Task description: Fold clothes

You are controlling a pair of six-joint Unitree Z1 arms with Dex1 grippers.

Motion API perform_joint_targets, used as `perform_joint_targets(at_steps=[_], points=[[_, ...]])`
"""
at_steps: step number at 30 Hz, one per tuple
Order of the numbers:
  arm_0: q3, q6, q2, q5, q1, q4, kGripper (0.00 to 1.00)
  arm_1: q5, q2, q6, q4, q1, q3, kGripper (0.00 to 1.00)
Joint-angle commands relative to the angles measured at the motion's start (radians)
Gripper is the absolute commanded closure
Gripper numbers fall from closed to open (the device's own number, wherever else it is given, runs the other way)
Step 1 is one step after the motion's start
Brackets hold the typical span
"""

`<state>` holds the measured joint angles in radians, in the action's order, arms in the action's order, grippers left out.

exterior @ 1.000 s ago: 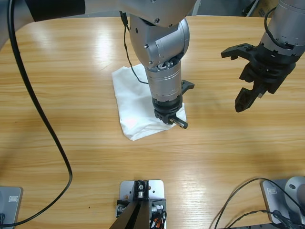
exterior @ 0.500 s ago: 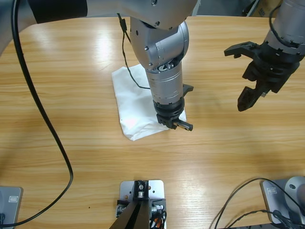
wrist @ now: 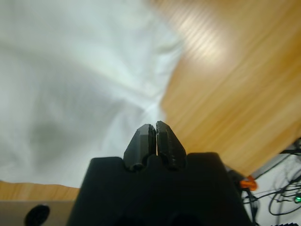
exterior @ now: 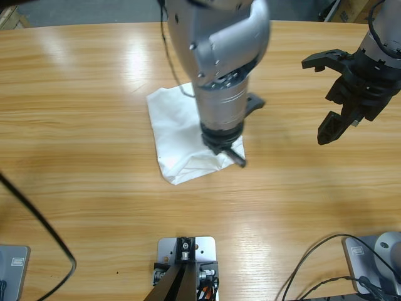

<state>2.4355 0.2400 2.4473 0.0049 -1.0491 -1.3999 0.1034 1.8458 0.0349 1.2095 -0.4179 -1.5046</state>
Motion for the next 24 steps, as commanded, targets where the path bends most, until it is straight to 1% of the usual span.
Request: perform_joint_targets(at_steps=[1, 3, 6, 8, 11, 13, 16, 18, 19, 21, 23, 24], points=[[0.288, 0.003, 0.073, 0.031, -0.011, -0.19, 1.0, 0.019, 0.008, -0.013, -0.004, 0.013, 0.037, 0.115], [0.287, 0.005, 0.131, 0.037, 0.028, -0.252, 1.0, 0.019, 0.002, -0.013, -0.003, 0.013, 0.041, 0.115], [0.256, 0.018, 0.167, 0.034, 0.072, -0.258, 1.0, 0.019, -0.009, -0.013, -0.004, 0.013, 0.051, 0.115], [0.249, 0.03, 0.16, 0.023, 0.098, -0.258, 1.0, 0.019, -0.011, -0.013, -0.004, 0.013, 0.053, 0.115], [0.243, 0.042, 0.153, 0.021, 0.102, -0.257, 1.0, 0.019, -0.016, -0.013, -0.006, 0.014, 0.06, 0.113], [0.214, 0.053, 0.139, 0.021, 0.103, -0.257, 1.0, 0.019, -0.016, -0.013, -0.008, 0.014, 0.061, 0.114], [0.103, 0.053, 0.079, 0.021, 0.103, -0.234, 1.0, 0.022, -0.014, -0.013, -0.014, 0.016, 0.067, 0.113], [-0.047, 0.051, 0.008, 0.021, 0.101, -0.147, 1.0, 0.022, -0.011, -0.013, -0.016, 0.018, 0.066, 0.114], [-0.159, 0.051, -0.046, 0.021, 0.101, -0.071, 1.0, 0.024, -0.011, -0.013, -0.018, 0.018, 0.068, 0.112], [-0.302, 0.052, -0.112, 0.021, 0.101, 0.024, 1.0, 0.025, -0.011, -0.013, -0.019, 0.018, 0.069, 0.113], [-0.354, 0.051, -0.138, 0.023, 0.101, 0.059, 1.0, 0.028, -0.009, -0.015, -0.021, 0.018, 0.069, 0.113], [-0.359, 0.051, -0.144, 0.023, 0.1, 0.068, 1.0, 0.029, -0.009, -0.015, -0.021, 0.018, 0.069, 0.111]])
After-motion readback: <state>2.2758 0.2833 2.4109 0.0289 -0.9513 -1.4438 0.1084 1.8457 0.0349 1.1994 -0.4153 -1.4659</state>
